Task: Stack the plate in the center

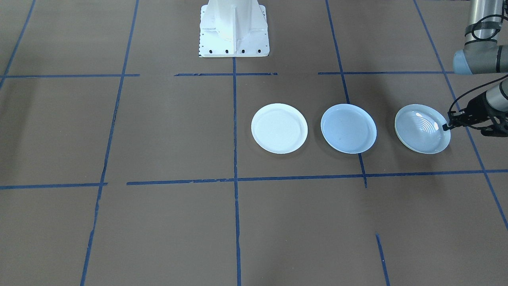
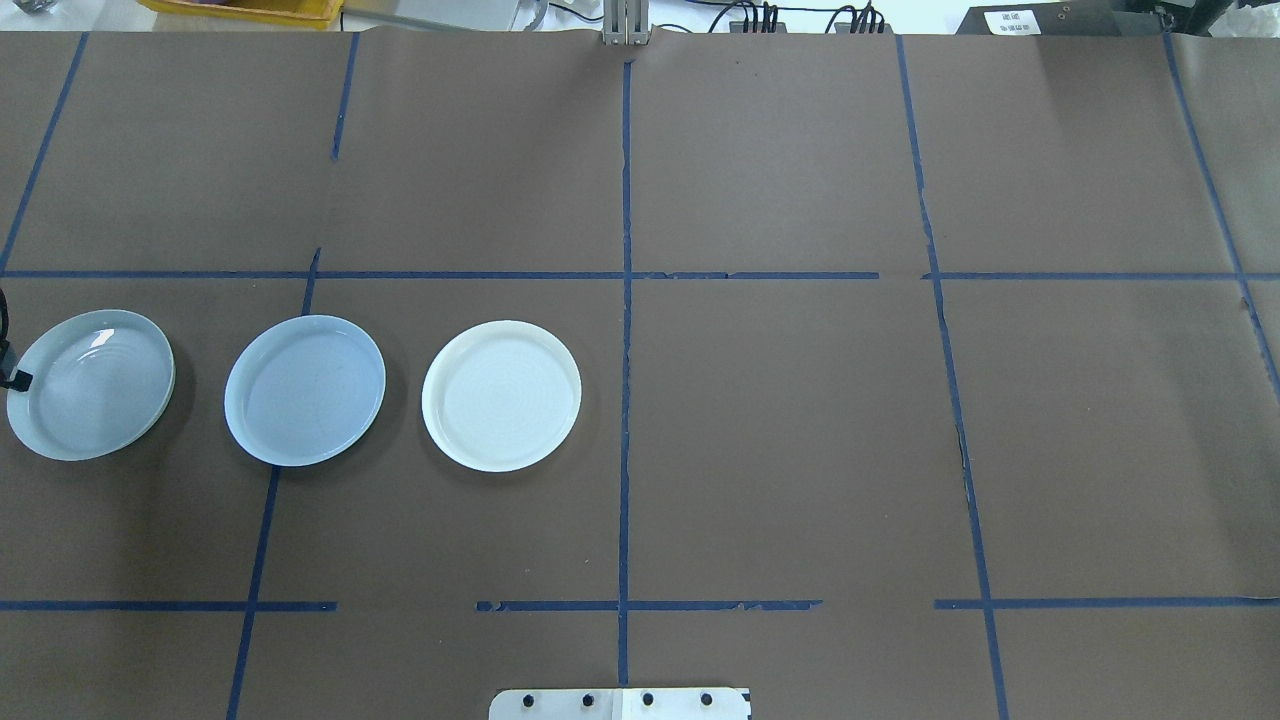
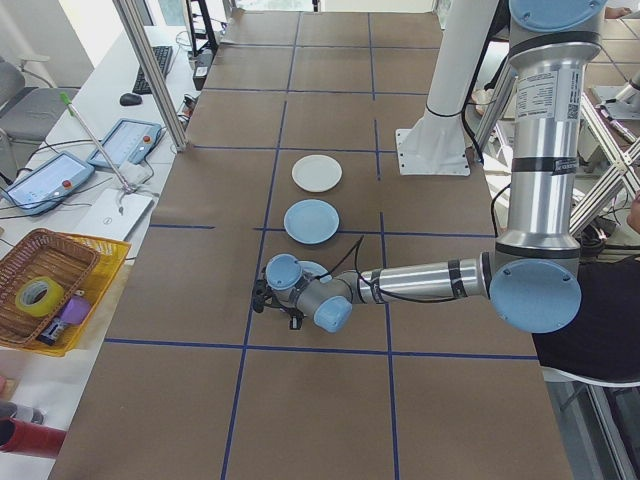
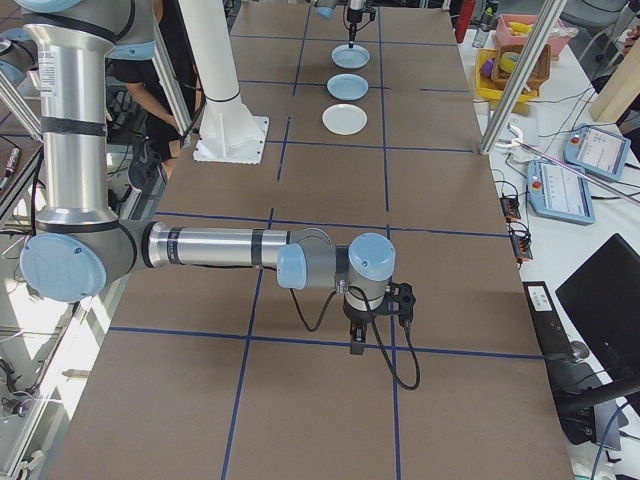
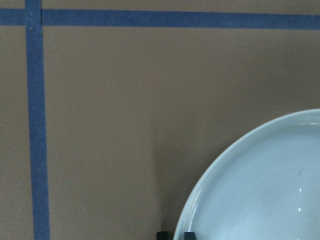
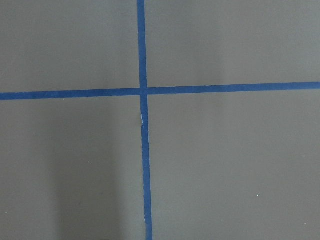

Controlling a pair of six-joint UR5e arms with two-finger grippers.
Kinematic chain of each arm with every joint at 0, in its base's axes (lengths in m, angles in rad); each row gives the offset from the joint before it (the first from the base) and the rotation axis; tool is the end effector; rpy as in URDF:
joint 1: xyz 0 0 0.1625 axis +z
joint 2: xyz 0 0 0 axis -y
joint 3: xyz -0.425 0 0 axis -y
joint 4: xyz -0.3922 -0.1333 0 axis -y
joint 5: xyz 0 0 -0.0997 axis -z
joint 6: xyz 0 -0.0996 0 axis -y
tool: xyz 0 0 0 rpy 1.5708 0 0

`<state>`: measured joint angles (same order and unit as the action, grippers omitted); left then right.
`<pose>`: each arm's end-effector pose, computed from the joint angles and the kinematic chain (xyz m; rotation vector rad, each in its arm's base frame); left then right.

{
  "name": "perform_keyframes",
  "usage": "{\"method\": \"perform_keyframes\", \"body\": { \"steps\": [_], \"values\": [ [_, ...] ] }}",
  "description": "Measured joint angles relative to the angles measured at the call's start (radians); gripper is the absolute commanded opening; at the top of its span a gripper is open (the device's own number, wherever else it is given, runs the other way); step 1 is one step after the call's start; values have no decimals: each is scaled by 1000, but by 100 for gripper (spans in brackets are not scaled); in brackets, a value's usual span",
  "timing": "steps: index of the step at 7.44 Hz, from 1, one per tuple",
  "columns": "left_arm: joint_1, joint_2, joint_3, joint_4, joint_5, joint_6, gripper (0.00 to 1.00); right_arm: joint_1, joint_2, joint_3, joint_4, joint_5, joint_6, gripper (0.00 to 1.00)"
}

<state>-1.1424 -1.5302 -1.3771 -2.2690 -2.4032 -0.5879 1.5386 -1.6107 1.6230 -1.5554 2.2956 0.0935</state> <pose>0.1466 -0.4645 0.6935 -0.0161 0.9248 0.0450 0.0519 -0.4789 0.6541 -0.0191 -0.7251 0.0486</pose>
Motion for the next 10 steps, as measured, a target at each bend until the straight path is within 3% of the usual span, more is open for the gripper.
{"method": "perform_keyframes", "body": {
  "steps": [2, 6, 8, 10],
  "values": [
    [-3, 19, -36, 4, -34, -1, 0, 0, 0, 0, 0, 0, 0, 100],
    [-50, 25, -97, 48, -186, 0, 0, 0, 0, 1, 0, 0, 0, 100],
    [-71, 19, -226, 208, -181, -5, 0, 0, 0, 1, 0, 1, 0, 100],
    [-50, -19, -289, 271, -115, -98, 0, 0, 0, 1, 0, 0, 0, 100]
  ]
}}
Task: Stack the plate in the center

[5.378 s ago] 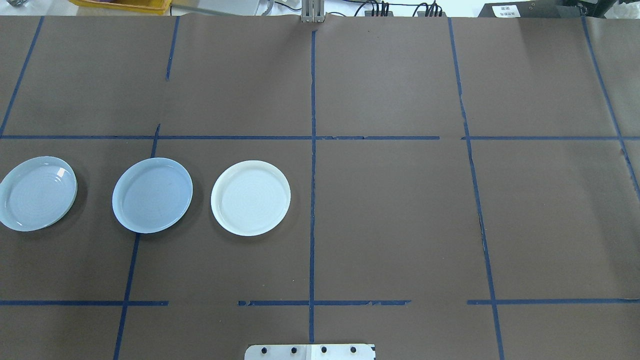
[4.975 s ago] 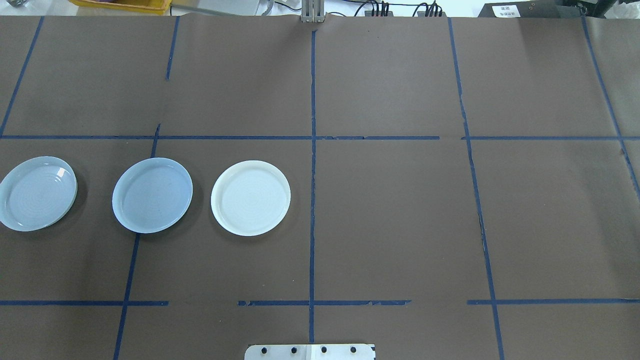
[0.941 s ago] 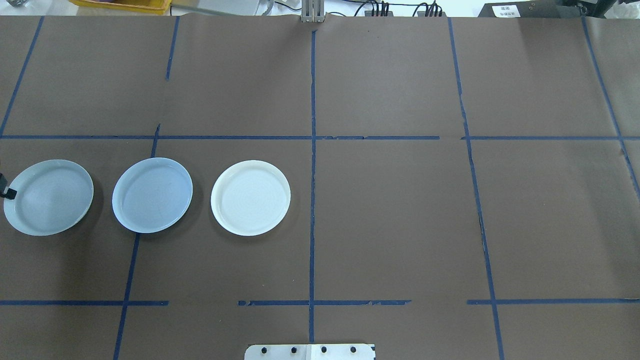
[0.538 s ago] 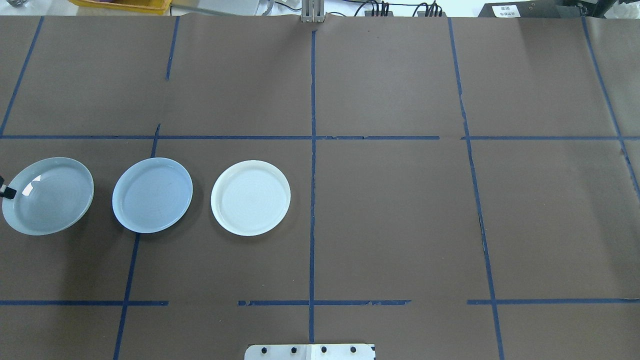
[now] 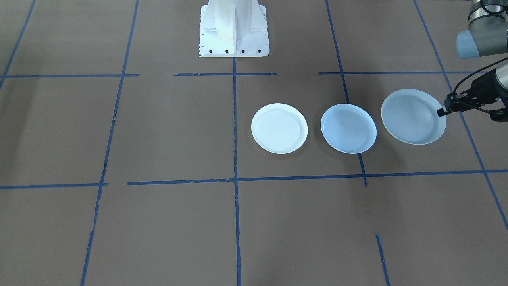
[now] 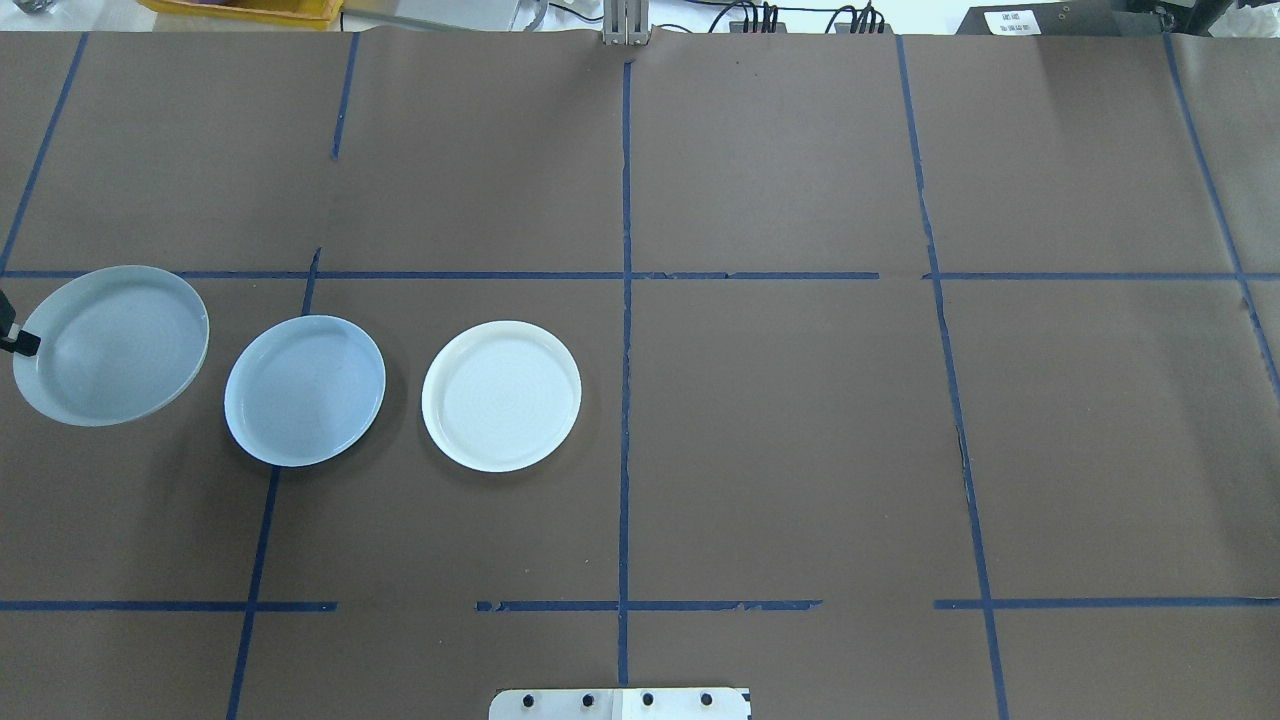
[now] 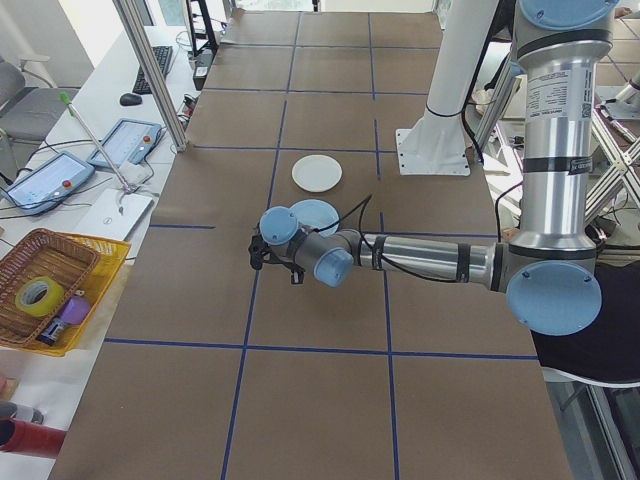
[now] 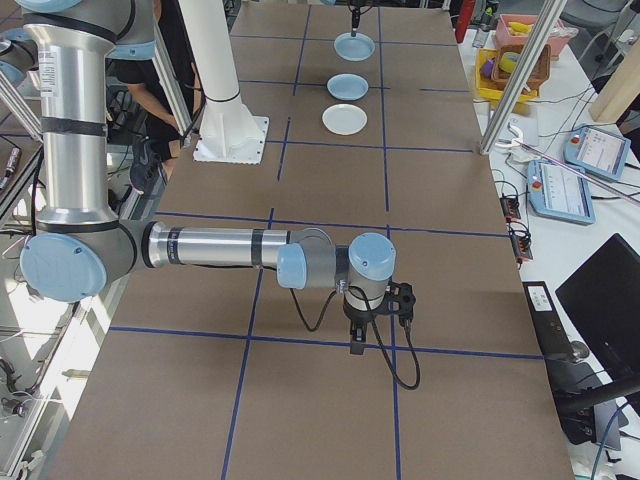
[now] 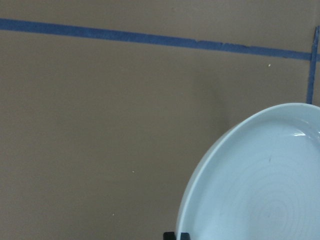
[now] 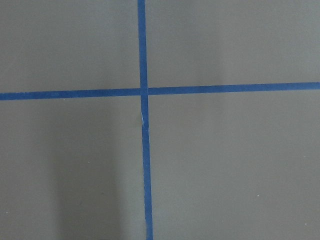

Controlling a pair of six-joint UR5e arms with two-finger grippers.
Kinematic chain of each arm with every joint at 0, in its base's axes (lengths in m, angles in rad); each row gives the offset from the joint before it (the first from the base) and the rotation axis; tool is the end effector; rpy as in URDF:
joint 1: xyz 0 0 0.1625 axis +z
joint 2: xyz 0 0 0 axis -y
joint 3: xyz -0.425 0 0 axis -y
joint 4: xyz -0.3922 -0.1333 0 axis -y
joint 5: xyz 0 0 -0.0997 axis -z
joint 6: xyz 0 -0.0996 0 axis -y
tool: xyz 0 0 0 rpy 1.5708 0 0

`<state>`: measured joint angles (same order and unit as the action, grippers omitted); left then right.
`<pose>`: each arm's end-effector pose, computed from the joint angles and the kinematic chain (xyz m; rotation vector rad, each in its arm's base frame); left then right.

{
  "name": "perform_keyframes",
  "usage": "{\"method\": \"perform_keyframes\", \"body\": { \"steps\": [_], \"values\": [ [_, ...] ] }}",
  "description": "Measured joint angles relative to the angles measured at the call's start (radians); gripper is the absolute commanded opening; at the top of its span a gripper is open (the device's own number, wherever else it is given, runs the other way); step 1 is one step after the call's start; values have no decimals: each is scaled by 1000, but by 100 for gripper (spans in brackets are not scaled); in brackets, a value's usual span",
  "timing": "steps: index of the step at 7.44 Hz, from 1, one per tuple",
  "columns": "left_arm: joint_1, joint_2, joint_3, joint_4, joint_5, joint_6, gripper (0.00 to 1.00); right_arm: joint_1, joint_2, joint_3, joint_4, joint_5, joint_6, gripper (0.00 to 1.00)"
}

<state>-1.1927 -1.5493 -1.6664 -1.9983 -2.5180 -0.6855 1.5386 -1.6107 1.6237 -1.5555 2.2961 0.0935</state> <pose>0.1349 -0.4816 0.5614 -0.0705 1.0309 -0.0421 0.0518 -0.4789 0.6537 -0.0186 -0.7256 0.0483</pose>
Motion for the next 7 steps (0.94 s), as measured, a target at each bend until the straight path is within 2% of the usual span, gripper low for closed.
{"method": "perform_keyframes", "body": {
  "steps": [3, 5, 7],
  "values": [
    [150, -55, -3, -96, 55, -261, 0, 0, 0, 0, 0, 0, 0, 100],
    [228, -87, 15, -169, 60, -389, 0, 0, 0, 0, 0, 0, 0, 100],
    [269, -114, 33, -188, 64, -437, 0, 0, 0, 0, 0, 0, 0, 100]
  ]
}}
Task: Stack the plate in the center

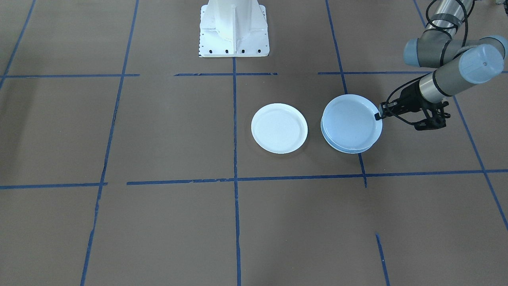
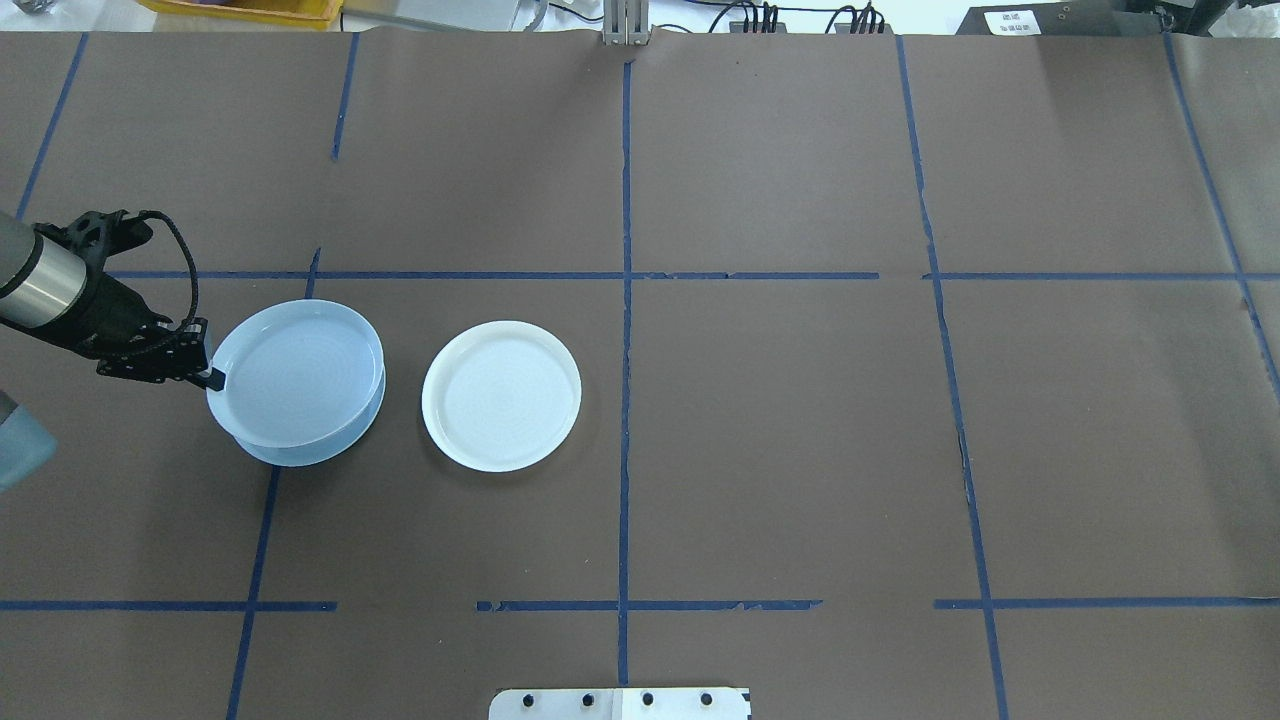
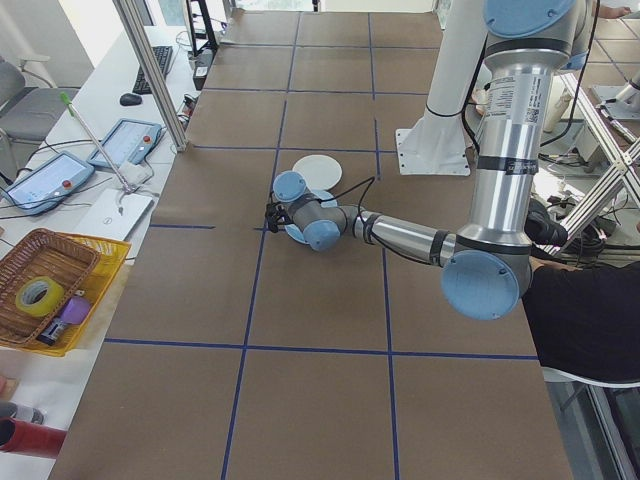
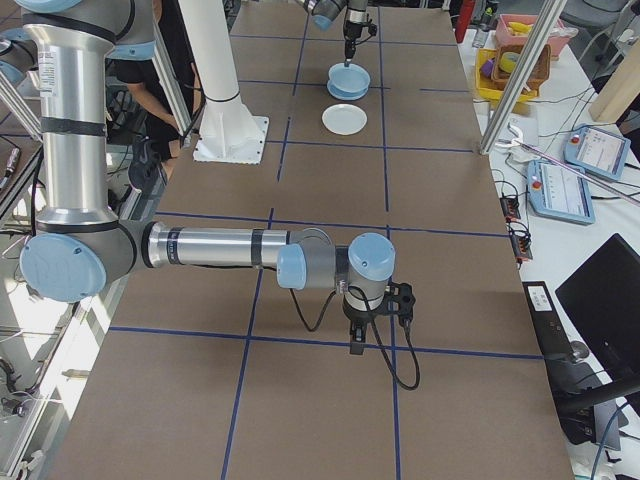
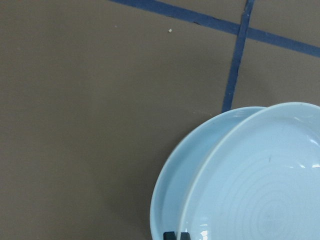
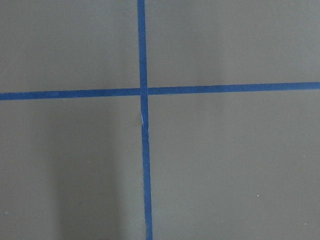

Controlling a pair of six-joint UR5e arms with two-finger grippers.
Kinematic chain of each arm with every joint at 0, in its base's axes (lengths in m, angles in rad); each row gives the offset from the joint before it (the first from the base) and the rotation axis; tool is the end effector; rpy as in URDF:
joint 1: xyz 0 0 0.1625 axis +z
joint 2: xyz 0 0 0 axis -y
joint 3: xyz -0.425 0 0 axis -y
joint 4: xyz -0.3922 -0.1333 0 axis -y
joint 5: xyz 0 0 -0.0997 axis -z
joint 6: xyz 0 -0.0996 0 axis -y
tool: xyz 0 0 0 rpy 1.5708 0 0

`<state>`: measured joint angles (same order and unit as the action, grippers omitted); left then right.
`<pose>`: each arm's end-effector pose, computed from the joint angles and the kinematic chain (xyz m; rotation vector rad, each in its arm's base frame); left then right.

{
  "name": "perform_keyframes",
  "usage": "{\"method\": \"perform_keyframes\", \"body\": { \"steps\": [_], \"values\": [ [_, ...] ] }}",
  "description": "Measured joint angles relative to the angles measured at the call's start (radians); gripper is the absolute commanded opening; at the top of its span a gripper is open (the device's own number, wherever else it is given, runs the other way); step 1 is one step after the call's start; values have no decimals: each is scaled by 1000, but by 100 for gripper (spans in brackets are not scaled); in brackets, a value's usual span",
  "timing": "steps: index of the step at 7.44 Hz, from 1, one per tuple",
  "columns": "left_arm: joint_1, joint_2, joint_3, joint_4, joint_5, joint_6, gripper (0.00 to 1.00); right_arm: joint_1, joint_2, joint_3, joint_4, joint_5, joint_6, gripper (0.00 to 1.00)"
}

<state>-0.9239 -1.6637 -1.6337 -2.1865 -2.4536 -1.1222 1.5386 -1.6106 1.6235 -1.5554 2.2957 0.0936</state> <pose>0.2820 -0.4668 0.5006 -0.1908 1.0819 -0.0863 0.0519 -0.4789 0.6538 -0.0186 -0.7252 0.0484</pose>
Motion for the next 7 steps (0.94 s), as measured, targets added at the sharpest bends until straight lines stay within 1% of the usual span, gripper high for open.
{"method": "perform_keyframes", "body": {
  "steps": [1, 2, 4, 5, 7],
  "values": [
    [7, -5, 10, -10, 7, -3, 66, 0, 0, 0, 0, 0, 0, 100],
    [10, -3, 18, -21, 12, 1, 100, 0, 0, 0, 0, 0, 0, 100],
    [6, 20, 19, -60, 10, 41, 100, 0, 0, 0, 0, 0, 0, 100],
    [2, 41, 2, -78, 0, 57, 100, 0, 0, 0, 0, 0, 0, 100],
    [-11, 52, -54, -78, -32, 64, 100, 0, 0, 0, 0, 0, 0, 100]
  ]
}}
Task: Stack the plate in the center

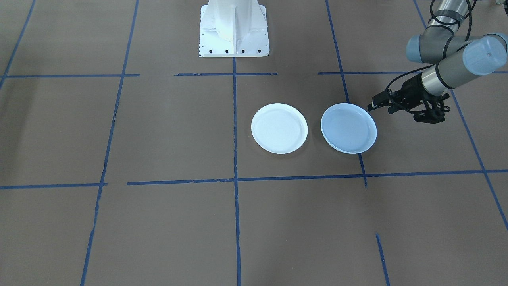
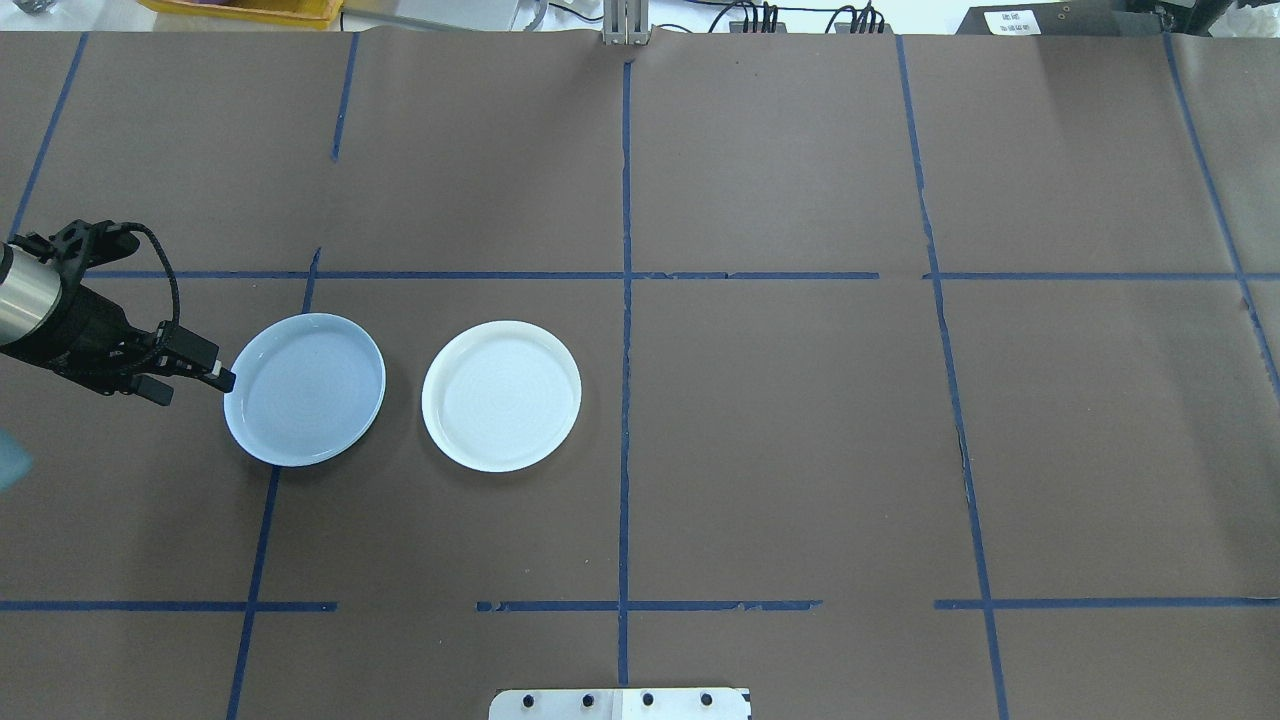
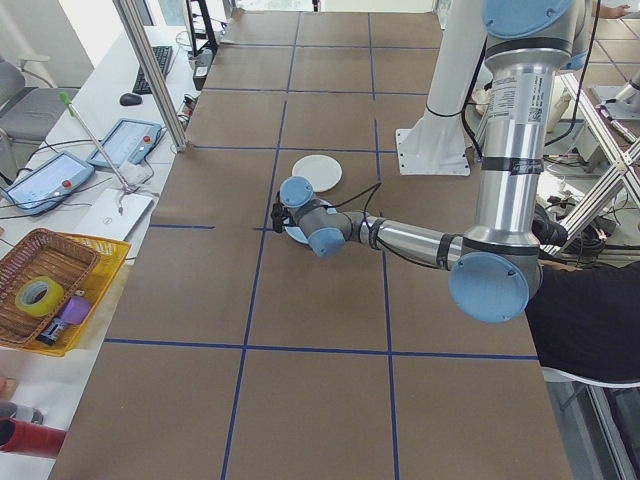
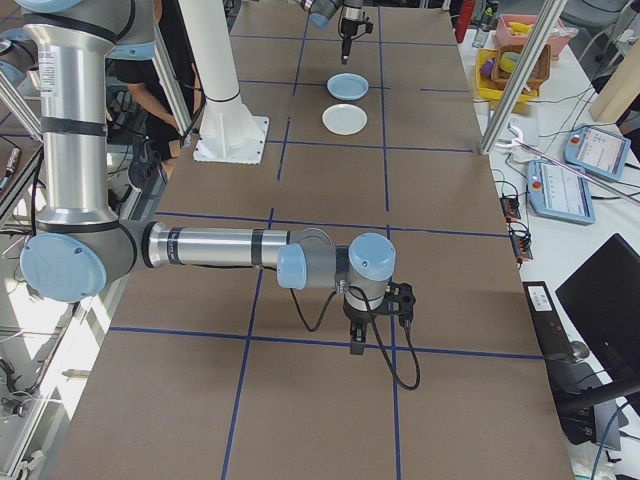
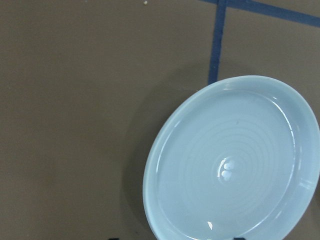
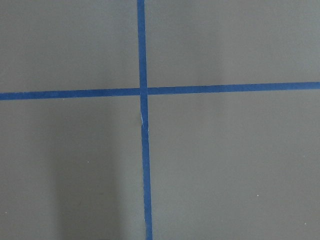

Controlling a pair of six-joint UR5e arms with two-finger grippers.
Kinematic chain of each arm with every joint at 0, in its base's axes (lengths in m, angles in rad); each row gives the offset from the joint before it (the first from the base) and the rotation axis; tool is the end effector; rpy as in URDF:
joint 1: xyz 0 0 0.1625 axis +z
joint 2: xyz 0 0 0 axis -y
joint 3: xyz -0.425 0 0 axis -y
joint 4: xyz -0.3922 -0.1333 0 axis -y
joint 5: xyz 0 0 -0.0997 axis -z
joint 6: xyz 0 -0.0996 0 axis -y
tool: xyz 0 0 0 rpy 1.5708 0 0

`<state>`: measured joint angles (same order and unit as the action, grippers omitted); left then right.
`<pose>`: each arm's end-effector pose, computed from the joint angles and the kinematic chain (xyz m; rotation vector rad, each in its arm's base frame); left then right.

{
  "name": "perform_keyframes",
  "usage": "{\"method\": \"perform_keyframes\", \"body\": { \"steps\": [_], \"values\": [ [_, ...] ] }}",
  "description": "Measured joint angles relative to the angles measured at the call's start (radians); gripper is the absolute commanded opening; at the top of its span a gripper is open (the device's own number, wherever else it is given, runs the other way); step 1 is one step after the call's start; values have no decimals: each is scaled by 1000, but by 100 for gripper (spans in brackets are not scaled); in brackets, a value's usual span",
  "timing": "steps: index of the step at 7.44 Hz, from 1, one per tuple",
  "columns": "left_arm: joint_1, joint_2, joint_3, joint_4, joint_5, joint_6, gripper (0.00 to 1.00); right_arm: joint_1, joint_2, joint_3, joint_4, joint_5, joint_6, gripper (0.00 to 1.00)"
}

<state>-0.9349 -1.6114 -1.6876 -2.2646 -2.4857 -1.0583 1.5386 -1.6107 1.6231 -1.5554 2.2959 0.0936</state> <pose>0.2627 -0.4474 0.4907 -0.1188 1.1510 0.0148 0.0519 -0.4789 0.6540 -0.0191 -0.7254 0.0486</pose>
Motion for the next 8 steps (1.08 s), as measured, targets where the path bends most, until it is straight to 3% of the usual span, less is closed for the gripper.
{"method": "perform_keyframes", "body": {
  "steps": [2, 4, 6, 8],
  "values": [
    [9, -18, -94, 83, 36, -9, 100, 0, 0, 1, 0, 0, 0, 100],
    [82, -107, -150, 212, 175, -55, 100, 0, 0, 0, 0, 0, 0, 100],
    [179, -191, -146, 270, 270, -120, 99, 0, 0, 0, 0, -1, 0, 100],
    [237, -259, -99, 280, 302, -154, 86, 0, 0, 0, 0, -1, 0, 100]
  ]
}}
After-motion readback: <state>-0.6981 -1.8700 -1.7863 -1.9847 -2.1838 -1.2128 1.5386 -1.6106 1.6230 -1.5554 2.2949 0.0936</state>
